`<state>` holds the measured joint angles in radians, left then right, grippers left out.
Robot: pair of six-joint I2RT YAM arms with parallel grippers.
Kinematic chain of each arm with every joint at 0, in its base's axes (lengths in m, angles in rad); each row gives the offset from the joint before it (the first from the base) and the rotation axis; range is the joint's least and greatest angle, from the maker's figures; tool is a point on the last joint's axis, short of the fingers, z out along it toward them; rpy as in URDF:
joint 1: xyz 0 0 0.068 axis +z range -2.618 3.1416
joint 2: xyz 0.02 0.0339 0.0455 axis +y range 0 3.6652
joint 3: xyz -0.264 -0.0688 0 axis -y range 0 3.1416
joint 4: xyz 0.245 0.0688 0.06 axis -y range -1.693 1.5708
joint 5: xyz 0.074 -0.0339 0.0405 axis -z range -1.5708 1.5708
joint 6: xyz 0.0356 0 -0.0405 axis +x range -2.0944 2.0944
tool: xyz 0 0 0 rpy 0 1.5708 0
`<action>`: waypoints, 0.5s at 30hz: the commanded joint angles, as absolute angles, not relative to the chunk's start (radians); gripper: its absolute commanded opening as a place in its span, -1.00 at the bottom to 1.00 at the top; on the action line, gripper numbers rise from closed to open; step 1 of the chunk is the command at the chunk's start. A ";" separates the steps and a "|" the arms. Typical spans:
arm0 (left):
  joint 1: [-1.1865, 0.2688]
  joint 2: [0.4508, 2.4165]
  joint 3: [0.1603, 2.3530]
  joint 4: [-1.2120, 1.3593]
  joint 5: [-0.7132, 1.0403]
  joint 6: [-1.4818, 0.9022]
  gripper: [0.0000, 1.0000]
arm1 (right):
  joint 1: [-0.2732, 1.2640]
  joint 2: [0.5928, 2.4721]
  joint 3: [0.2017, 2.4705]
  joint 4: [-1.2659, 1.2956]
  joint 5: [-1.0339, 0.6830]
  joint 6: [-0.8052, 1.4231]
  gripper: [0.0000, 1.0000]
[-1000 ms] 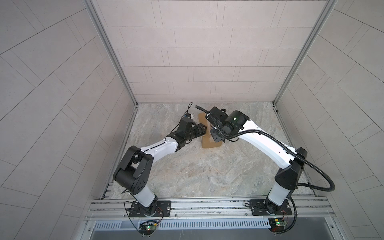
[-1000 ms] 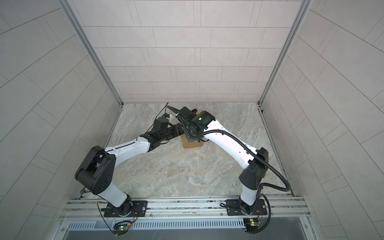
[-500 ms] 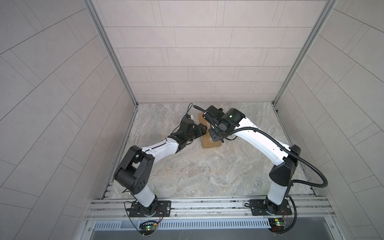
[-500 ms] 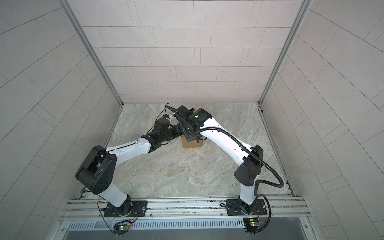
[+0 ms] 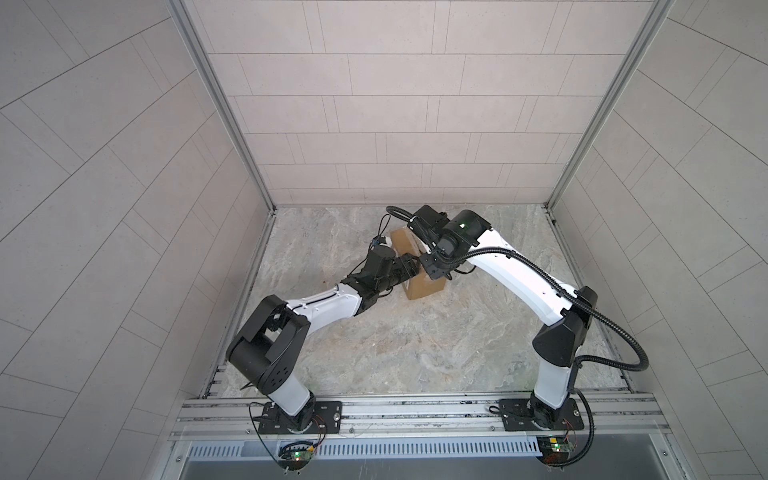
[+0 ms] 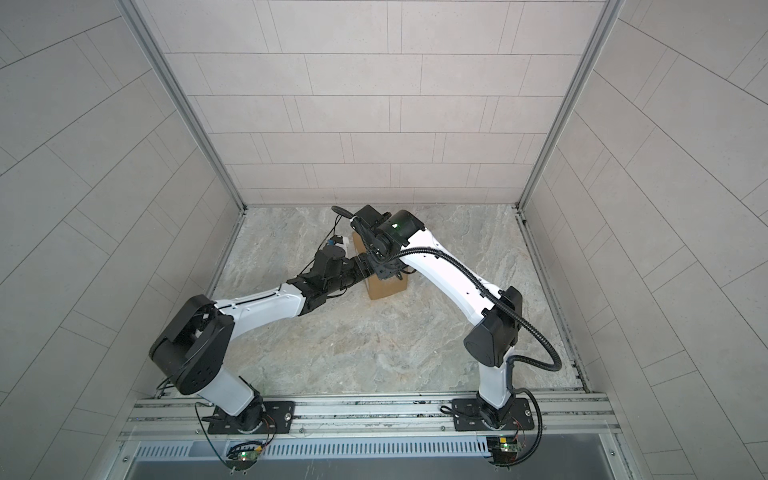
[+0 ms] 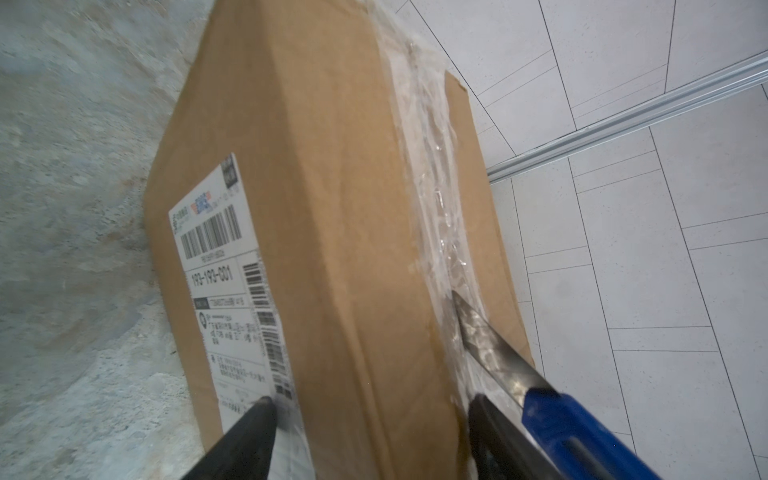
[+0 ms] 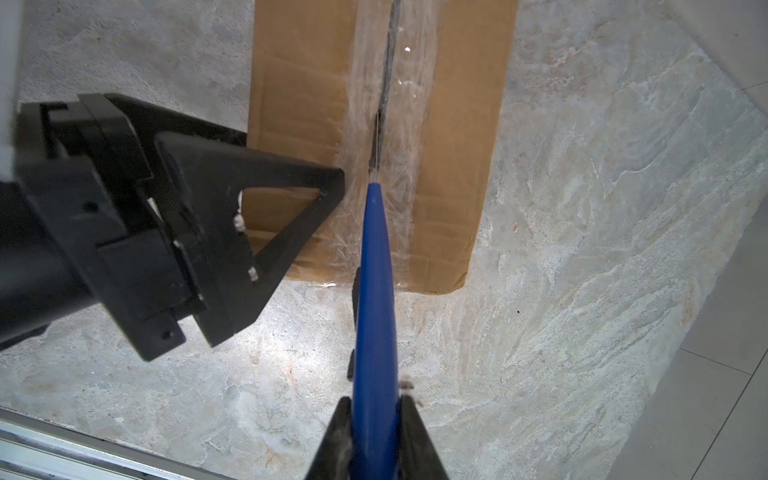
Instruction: Unpack the express box
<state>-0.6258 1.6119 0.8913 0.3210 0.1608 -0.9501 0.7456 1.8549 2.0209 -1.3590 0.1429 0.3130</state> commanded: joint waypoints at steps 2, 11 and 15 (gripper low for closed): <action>-0.641 1.601 0.880 0.278 0.144 -0.941 0.48 | 0.747 1.808 1.989 -1.432 0.158 0.285 -1.00; -0.628 1.626 0.926 0.208 0.118 -0.922 0.32 | 0.767 1.747 1.937 -1.494 0.207 0.312 -1.00; -0.626 1.639 0.925 0.211 0.117 -0.931 0.28 | 0.773 1.728 1.911 -1.495 0.215 0.340 -1.00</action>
<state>-0.6331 1.6100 0.9169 0.2779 0.1413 -0.9352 0.7662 1.7710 1.9285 -1.3914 0.1825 0.3141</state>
